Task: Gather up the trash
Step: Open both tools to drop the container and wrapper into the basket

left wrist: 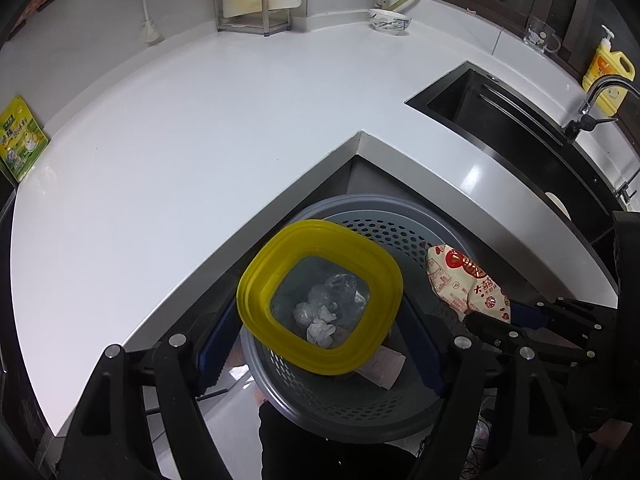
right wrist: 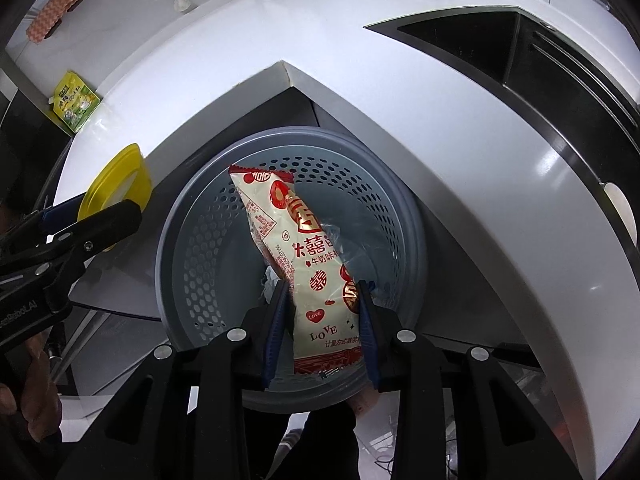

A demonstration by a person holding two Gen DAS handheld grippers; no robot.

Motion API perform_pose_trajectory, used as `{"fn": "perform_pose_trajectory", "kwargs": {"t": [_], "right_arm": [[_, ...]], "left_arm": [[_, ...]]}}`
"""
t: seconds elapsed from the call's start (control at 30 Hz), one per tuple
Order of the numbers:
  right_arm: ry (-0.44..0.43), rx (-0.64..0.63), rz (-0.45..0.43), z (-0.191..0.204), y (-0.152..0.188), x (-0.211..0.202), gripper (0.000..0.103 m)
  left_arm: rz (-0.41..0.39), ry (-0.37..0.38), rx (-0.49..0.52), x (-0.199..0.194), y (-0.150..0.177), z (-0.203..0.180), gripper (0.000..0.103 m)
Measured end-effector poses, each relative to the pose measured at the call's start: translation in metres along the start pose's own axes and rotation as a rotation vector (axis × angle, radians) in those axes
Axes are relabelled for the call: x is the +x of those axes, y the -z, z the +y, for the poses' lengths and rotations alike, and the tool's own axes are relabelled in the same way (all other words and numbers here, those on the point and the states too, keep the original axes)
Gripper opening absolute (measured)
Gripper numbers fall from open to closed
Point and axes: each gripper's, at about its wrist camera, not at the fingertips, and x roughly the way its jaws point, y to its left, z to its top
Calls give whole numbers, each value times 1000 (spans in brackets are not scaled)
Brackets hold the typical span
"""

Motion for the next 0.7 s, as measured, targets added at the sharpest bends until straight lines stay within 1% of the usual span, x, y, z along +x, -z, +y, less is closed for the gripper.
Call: {"fn": "perform_pose_trajectory", "kwargs": {"t": [0.07,0.13,0.17,0.2,0.27,0.37,0.67,0.7], "right_arm": [[1,-2,3,0,-1,0,37],[5,2,3,0,-2,0,49],[9,6,-2,0,-2,-1,51],[9,9,-5,0,-2,-2,52],[7,17,-6,-1,-3,-3,53],[0,36,-12,-4,-4,-5,55],[-13,56,-32,-6,-6,-14,56],[-13,59,-37,-7,-7,-16,58]], "left_arm": [[5,-2,-6,0,0,1,76],[7,-5,-12,-1,0,3,79],[4,-7,-15,-1,0,4,82],[2,-7,-17,-2,-1,5,83],[1,-12,-20,-3,-2,6,88],[6,-13,-21,-4,-2,6,89],[10,-16,-25,-6,-7,4,89],[9,-15,-26,-7,-8,3,89]]}}
